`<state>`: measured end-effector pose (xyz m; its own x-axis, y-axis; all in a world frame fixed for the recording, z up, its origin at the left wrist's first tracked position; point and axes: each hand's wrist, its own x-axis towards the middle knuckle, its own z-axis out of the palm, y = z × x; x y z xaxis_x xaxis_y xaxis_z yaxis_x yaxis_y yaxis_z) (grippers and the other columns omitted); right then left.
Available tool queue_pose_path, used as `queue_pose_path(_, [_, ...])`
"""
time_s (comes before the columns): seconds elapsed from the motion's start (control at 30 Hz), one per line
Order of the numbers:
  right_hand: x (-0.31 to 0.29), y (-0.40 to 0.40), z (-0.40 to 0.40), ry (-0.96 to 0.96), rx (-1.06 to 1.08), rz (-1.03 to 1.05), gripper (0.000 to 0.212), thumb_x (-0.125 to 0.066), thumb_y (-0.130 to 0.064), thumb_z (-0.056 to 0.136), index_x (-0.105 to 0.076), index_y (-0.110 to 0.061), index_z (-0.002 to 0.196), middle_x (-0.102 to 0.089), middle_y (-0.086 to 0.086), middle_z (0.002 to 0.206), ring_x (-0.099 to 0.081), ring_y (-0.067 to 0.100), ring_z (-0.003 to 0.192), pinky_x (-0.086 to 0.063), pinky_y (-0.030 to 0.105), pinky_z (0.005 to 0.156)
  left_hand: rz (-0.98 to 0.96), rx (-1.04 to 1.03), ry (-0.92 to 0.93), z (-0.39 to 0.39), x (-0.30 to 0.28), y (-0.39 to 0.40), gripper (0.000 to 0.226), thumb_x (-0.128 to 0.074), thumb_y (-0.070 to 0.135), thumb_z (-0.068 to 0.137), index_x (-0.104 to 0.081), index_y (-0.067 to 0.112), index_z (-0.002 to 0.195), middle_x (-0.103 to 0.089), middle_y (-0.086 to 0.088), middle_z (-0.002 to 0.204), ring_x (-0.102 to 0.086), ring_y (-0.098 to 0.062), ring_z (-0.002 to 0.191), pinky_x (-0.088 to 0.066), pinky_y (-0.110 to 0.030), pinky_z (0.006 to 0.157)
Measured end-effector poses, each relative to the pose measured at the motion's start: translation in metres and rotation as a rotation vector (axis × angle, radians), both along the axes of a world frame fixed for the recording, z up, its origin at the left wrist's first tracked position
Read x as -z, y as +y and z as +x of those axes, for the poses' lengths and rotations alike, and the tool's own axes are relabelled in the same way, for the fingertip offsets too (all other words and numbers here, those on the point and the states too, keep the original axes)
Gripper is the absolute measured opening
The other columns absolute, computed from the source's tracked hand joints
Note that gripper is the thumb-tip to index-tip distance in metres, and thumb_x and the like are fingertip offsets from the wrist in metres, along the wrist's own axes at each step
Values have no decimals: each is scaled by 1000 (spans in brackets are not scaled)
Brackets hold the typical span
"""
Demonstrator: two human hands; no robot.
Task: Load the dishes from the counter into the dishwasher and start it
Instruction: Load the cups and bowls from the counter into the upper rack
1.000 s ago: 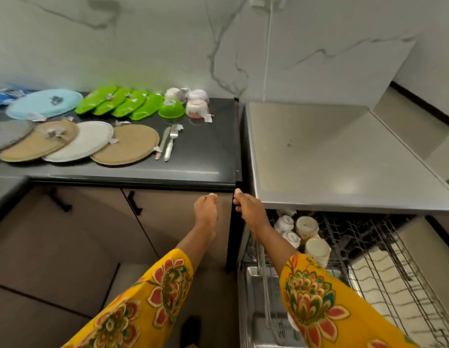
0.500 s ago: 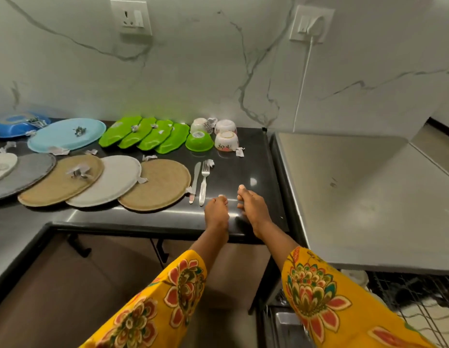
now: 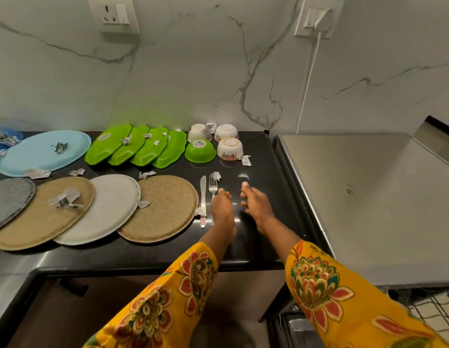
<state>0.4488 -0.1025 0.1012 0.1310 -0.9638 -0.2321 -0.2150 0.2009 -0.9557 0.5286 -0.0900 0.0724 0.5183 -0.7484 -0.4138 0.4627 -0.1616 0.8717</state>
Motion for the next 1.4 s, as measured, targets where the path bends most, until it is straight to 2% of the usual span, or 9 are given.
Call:
queue_pose_path(0.1, [4, -18, 8, -9, -1, 19, 36, -44, -47, 94, -57, -18, 77, -54, 0, 78, -50, 20, 81, -42, 40, 78, 12, 5, -8, 9, 3, -21, 27, -38, 32, 97, -56, 19, 82, -55, 2, 83, -47, -11, 74, -36, -34, 76])
queue_pose_path(0.17, [7, -33, 13, -16, -6, 27, 35, -45, -46, 94, -56, -19, 76, -54, 0, 78, -49, 19, 80, -39, 37, 75, 20, 4, -41, 15, 4, -36, 26, -38, 30, 95, -55, 19, 78, -54, 1, 83, -46, -14, 77, -35, -33, 73])
queue_pose_path(0.23, [9, -52, 19, -16, -22, 25, 33, -45, -46, 95, -62, -18, 91, -58, 0, 90, -50, 17, 86, -41, 38, 82, 24, 2, -37, 21, 3, -52, 26, -38, 31, 95, -58, 17, 85, -56, -1, 90, -48, -16, 83, -39, -34, 74])
queue_pose_path(0.33, [10, -81, 27, -21, -44, 35, 41, -43, -43, 96, -58, -15, 122, -56, -1, 108, -51, 17, 102, -39, 38, 98, 46, -9, -15, 30, 0, -78, 36, -37, 35, 98, -60, 12, 110, -61, -7, 114, -56, -25, 109, -40, -43, 102])
queue_pose_path(0.53, [9, -139, 43, -80, -52, 22, 38, -44, -35, 98, -54, -16, 130, -55, 2, 131, -48, 18, 120, -36, 32, 105, 92, -34, -34, 47, 2, -135, 37, -37, 46, 95, -62, 20, 105, -52, -19, 134, -44, -37, 128, -34, -48, 107])
queue_pose_path(0.67, [12, -175, 51, -70, -62, -3, 37, -43, -32, 98, -53, -16, 130, -53, 1, 131, -48, 19, 122, -35, 33, 105, -7, -59, -24, 52, 0, -168, 43, -37, 38, 99, -59, 9, 122, -54, -17, 133, -50, -30, 124, -36, -43, 108])
queue_pose_path(0.93, [19, -228, 64, 54, -61, -63, 52, -43, -35, 98, -35, -10, 144, -35, 8, 149, -31, 23, 138, -23, 38, 116, -6, -21, -64, 58, -15, -221, 42, -31, 39, 100, -62, 12, 107, -67, -8, 100, -62, -20, 91, -51, -31, 81])
queue_pose_path(1.2, [20, -235, 70, 127, -57, -122, 42, -41, -29, 99, -44, -20, 140, -40, 4, 147, -32, 21, 136, -13, 38, 114, 80, 16, -228, 65, 26, -241, 87, -28, 84, 63, -55, 28, 124, -58, -1, 130, -51, -24, 124, -34, -50, 108])
queue_pose_path(1.4, [11, -214, 66, 124, -44, -193, 41, -42, -26, 98, -47, -21, 138, -42, 5, 144, -34, 21, 135, -16, 43, 115, -42, -108, -170, 60, 33, -226, 75, -41, 86, 60, -69, 25, 93, -70, -5, 105, -65, -24, 100, -45, -50, 99])
